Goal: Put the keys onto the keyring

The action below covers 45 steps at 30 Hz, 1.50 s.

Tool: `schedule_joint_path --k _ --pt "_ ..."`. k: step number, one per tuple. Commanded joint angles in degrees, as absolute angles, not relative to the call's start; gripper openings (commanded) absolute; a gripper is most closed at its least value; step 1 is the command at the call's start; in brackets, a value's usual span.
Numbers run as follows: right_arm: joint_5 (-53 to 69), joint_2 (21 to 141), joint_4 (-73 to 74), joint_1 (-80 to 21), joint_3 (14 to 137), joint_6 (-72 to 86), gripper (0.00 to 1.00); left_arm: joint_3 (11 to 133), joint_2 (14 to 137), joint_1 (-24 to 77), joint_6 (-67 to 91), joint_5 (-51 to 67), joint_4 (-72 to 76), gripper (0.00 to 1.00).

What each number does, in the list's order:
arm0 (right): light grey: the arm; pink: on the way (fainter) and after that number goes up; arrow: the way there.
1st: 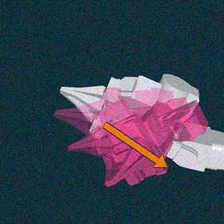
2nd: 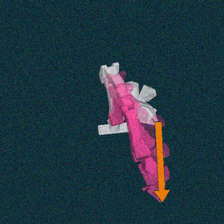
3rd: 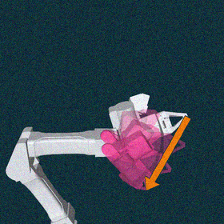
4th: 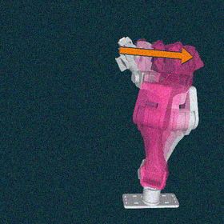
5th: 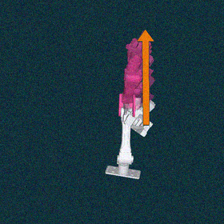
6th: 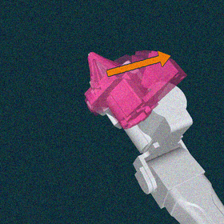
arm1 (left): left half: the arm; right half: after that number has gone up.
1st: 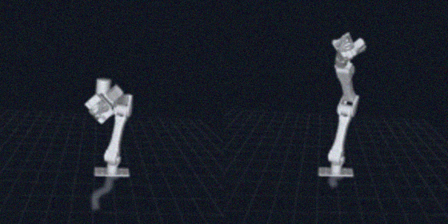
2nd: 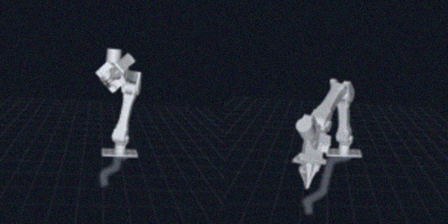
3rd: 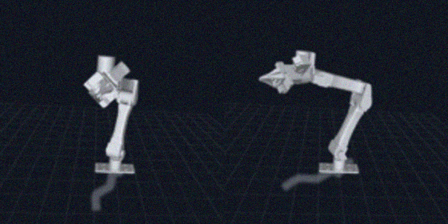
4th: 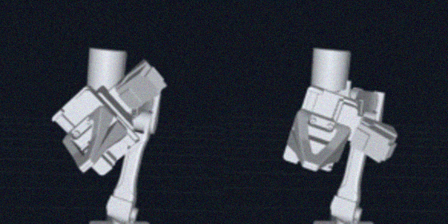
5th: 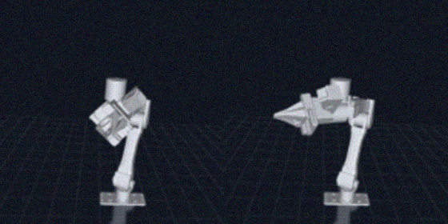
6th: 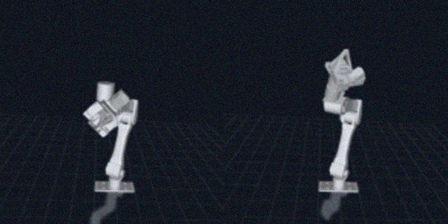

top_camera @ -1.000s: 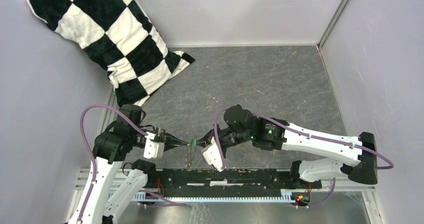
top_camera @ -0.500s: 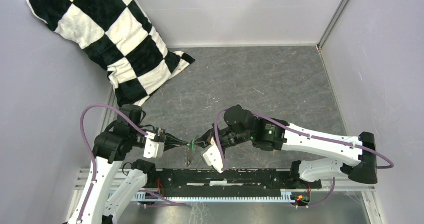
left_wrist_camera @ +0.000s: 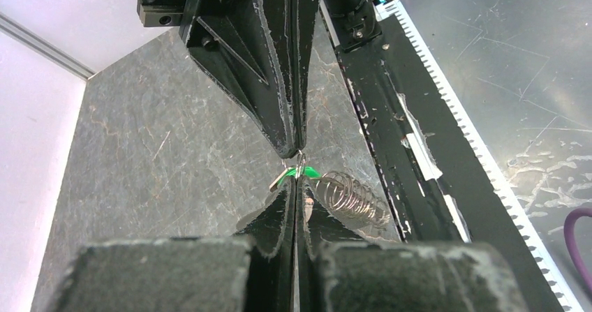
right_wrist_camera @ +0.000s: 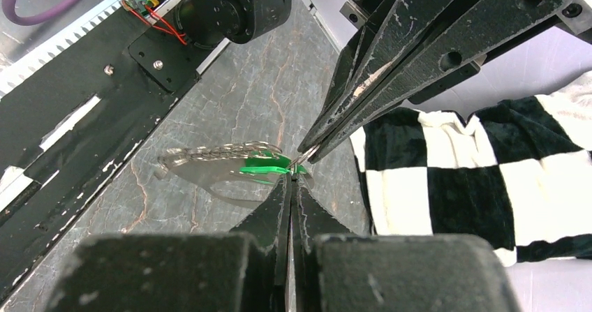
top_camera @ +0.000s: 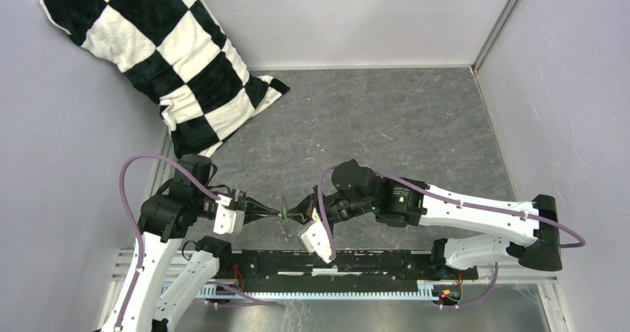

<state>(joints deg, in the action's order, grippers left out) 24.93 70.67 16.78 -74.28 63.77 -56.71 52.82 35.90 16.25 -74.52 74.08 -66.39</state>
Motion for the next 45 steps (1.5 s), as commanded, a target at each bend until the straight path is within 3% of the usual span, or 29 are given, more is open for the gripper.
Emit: schedule_joint_path --k 1,45 --pt "23.94 69.48 14.51 -75.40 66.18 -57.94 0.01 54.58 36.60 16.43 -72.53 76.73 -66.46 0.02" --pt "22.48 71.04 12.06 -77.84 67.41 -58.54 0.01 54.76 36.61 16.43 -69.74 76.17 -64.24 0.02"
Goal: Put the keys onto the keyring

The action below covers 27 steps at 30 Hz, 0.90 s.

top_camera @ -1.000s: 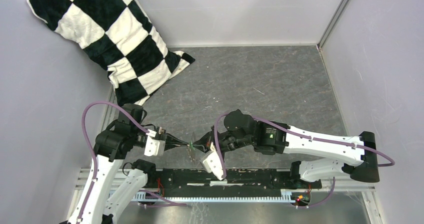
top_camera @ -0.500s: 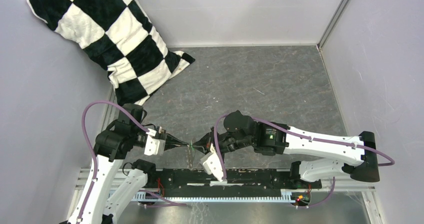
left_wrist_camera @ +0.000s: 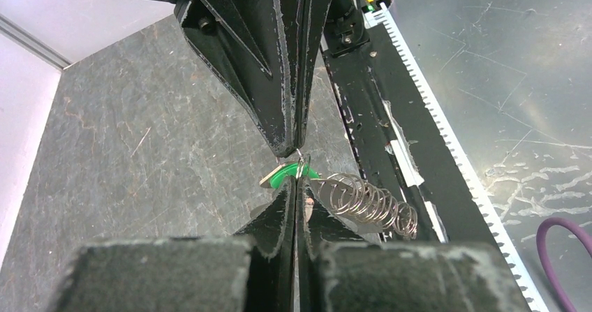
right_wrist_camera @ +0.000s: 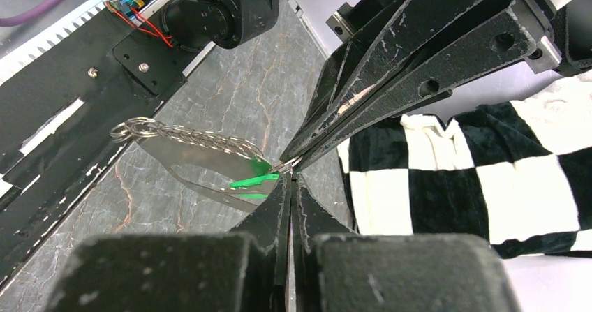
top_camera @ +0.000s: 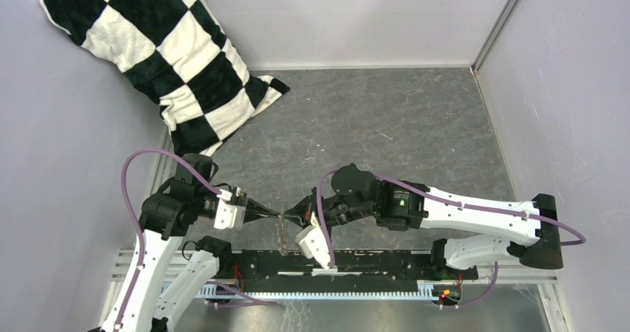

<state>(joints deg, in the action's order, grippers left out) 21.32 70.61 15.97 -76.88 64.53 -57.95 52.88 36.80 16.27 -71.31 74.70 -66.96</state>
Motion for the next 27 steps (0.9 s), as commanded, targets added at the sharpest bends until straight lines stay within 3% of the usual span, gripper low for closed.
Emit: schedule_joint_path --k 1,27 --pt "22.50 71.02 11.98 -77.87 67.41 -58.48 0.01 54.76 36.57 16.39 -69.68 76.14 -64.25 0.02" --pt "19.29 75.62 13.14 -77.96 71.16 -57.41 0.01 54.23 36.48 16.39 -70.68 77.39 -64.16 0.02"
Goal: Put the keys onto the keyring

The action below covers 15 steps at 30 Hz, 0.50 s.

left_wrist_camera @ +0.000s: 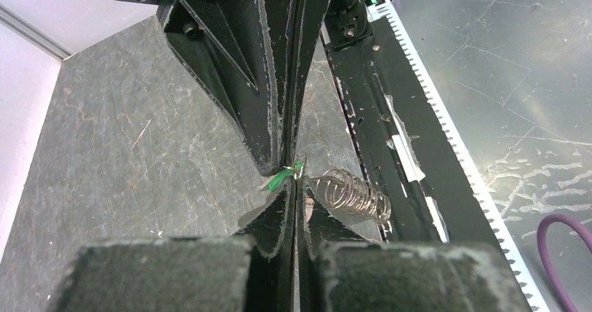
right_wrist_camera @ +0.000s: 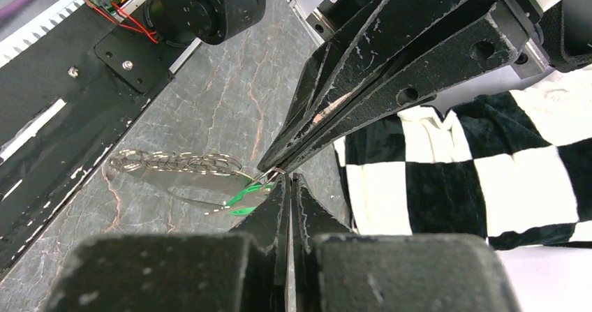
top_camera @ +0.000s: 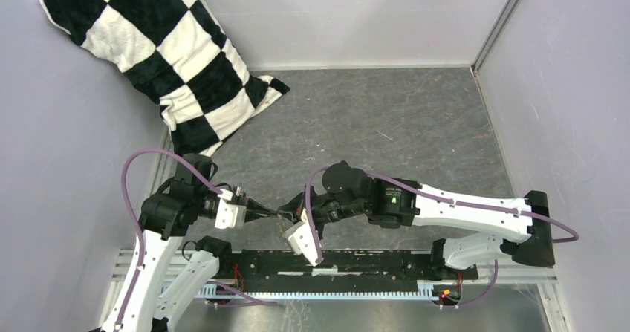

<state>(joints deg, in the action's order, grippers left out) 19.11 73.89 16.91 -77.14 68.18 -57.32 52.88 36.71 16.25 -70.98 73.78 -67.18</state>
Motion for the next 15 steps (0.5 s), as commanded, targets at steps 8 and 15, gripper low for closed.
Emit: schedule_joint_path --k 8,15 --pt "16.04 77.30 9.30 -77.80 71.39 -51.79 0.06 53.95 36.04 16.41 -70.61 77.77 -64.29 0.02" --pt "15.55 76.16 7.65 -77.71 71.61 -48.10 0.31 53.14 35.61 16.40 -67.06 78.25 -61.35 0.02"
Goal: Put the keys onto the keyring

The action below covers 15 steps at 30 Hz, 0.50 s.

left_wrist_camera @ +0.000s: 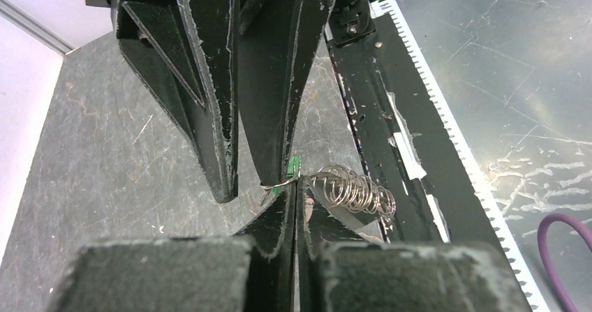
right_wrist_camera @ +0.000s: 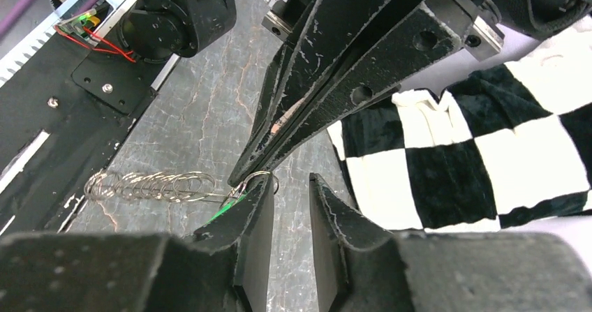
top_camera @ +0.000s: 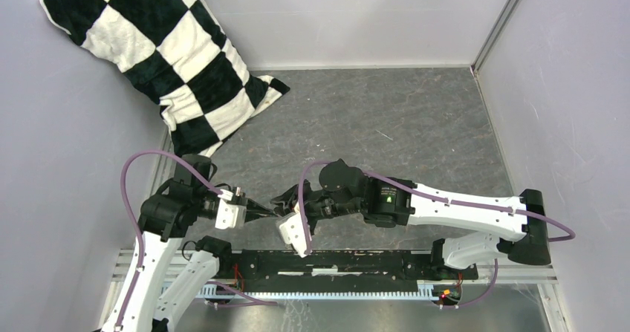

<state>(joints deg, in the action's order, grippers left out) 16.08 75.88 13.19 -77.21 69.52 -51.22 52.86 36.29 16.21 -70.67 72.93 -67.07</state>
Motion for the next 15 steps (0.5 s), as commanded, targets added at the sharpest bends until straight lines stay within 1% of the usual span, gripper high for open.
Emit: schedule_joint_path --k 1,12,15 --pt "15.49 75.83 7.78 -77.71 71.55 -47.85 0.32 53.01 35.40 16.42 -65.68 78.34 -60.10 0.02" --pt "11.39 72.93 8.17 -77.74 71.18 -45.91 0.39 50.90 32.81 16.35 -48.40 79.95 -44.02 0.02" --pt "8.50 72.58 7.53 -77.60 71.79 -44.62 0.40 51.09 32.69 16.35 -46.79 80.22 -42.76 0.02"
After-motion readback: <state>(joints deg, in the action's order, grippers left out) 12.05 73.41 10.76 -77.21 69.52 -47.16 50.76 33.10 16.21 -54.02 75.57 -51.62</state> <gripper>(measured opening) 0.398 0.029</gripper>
